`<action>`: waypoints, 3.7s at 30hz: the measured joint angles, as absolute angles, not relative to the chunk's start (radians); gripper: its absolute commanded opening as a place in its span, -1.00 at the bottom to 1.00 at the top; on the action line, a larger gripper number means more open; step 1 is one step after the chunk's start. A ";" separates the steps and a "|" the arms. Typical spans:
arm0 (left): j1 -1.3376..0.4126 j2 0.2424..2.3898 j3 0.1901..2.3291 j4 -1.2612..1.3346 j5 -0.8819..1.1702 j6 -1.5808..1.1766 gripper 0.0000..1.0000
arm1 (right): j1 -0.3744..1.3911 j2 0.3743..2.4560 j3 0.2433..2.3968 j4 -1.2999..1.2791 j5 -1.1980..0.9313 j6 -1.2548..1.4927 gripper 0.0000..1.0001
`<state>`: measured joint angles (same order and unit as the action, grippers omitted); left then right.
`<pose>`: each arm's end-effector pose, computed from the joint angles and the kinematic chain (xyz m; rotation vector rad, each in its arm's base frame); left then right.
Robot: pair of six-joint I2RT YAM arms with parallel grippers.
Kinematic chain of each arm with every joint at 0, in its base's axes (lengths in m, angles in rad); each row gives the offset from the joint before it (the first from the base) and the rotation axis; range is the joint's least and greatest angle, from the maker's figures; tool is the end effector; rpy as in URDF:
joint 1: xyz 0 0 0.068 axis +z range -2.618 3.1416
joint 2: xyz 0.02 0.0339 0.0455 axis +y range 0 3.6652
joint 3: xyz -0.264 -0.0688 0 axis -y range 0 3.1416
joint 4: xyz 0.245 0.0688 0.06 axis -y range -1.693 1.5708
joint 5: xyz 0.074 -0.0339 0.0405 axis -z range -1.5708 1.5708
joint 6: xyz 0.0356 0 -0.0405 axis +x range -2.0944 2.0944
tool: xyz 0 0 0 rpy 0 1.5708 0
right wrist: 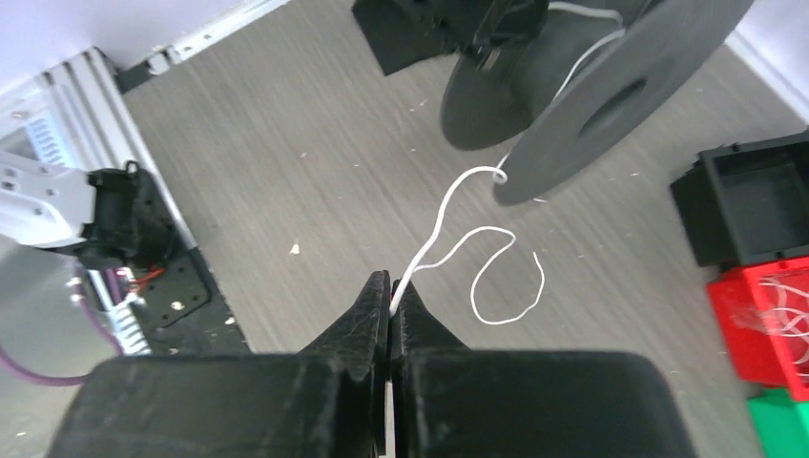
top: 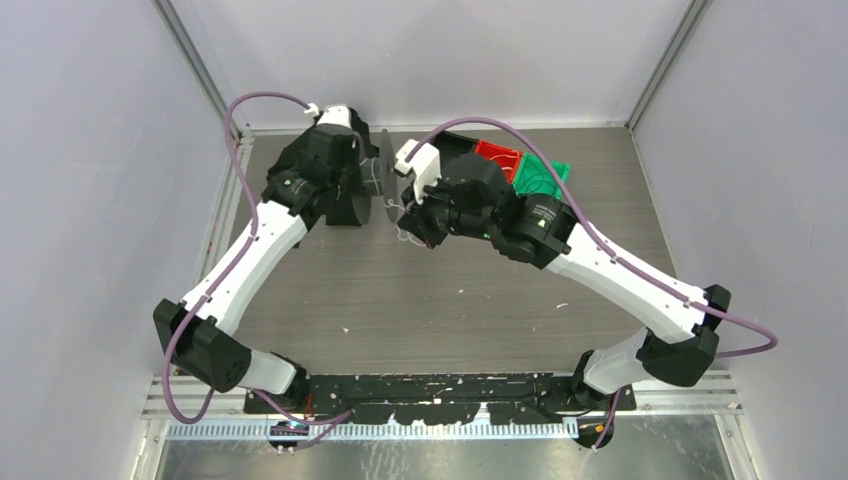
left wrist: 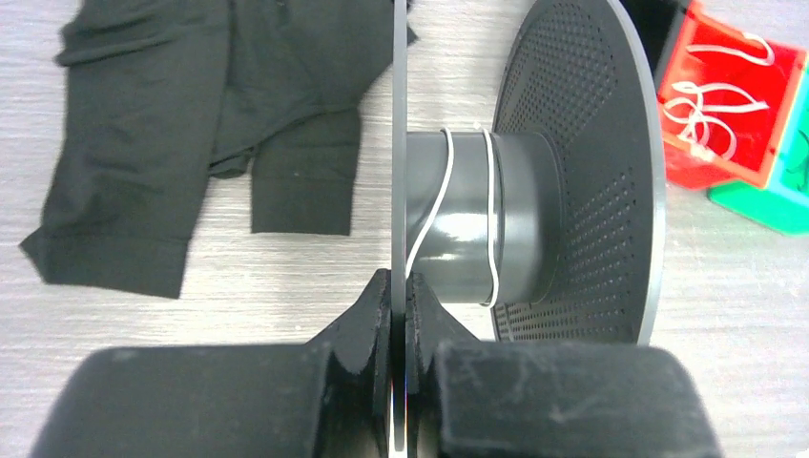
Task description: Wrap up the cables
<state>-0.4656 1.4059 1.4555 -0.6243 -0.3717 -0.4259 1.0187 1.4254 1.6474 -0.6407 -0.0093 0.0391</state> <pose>0.2813 -0.1269 0.3877 -0.1725 2.0977 -0.1357 0.1611 0.2621 0.4426 -0.9730 1.8119 0.6823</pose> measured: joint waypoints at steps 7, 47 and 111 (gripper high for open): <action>-0.487 1.409 1.454 -0.624 -0.186 -0.326 -0.99 | 0.987 1.504 1.717 -0.669 0.059 -0.080 -0.99; -0.484 1.246 1.811 -0.929 0.311 -0.123 -0.99 | 0.572 1.506 1.208 -0.273 -0.268 0.327 0.35; -0.484 1.169 2.008 -0.736 0.203 -0.364 -1.00 | 0.401 1.443 0.889 0.127 -0.299 0.894 0.48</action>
<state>-0.4843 1.1687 2.0083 -0.7357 0.2031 -0.3637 0.4011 1.4425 0.8894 0.1272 -0.2989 0.8944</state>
